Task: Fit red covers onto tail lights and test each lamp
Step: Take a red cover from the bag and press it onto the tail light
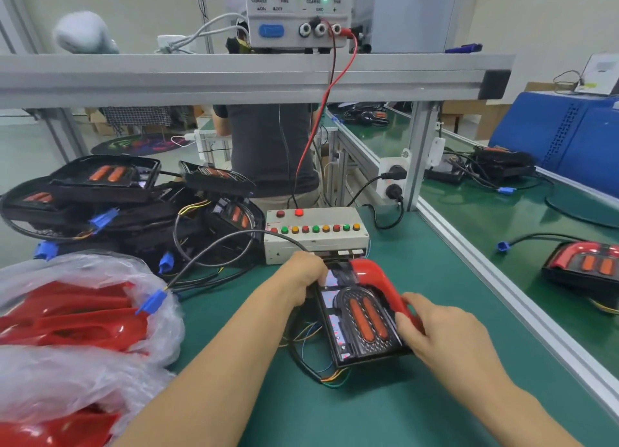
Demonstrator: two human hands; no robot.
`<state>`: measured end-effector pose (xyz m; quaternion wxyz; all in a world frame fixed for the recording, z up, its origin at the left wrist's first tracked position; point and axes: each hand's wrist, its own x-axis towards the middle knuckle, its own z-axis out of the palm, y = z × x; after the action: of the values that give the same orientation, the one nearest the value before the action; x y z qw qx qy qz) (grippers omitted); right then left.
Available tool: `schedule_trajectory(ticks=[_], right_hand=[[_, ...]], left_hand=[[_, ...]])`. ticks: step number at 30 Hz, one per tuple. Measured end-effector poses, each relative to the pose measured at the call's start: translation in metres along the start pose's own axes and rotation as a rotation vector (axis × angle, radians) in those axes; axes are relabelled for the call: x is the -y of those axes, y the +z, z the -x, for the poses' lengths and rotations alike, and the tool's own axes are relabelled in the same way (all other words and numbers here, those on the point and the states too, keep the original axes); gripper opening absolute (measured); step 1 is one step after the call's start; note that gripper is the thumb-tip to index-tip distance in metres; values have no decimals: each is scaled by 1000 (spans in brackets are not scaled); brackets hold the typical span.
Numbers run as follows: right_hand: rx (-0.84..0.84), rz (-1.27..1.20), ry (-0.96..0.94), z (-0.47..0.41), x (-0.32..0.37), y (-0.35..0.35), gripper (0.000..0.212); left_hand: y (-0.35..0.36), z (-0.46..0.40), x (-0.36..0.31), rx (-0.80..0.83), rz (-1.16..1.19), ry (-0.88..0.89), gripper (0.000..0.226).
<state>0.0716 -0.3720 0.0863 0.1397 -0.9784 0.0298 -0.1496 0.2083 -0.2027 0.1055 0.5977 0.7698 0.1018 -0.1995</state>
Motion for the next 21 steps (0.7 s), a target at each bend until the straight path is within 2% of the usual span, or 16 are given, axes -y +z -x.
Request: schedule_trajectory(ticks=[6, 10, 12, 15, 18, 19, 21], right_hand=[[37, 41, -144, 1, 14, 8, 46], [63, 41, -181, 5, 21, 15, 49], [67, 34, -188, 6, 21, 15, 50], [67, 15, -203, 3, 20, 10, 49], [51, 27, -202, 2, 23, 5, 52], [56, -33, -171, 3, 24, 5, 52], [126, -382, -24, 1, 22, 7, 47]], left_hand=[[-20, 11, 0, -12, 162, -14, 25], [-26, 18, -1, 158, 303, -68, 14], [-27, 15, 1, 199, 278, -65, 24], [-27, 9, 6, 167, 200, -14, 40], [-30, 5, 9, 140, 137, 30, 28], [-31, 3, 10, 141, 139, 31, 24], [-32, 2, 11, 155, 151, 26, 23]])
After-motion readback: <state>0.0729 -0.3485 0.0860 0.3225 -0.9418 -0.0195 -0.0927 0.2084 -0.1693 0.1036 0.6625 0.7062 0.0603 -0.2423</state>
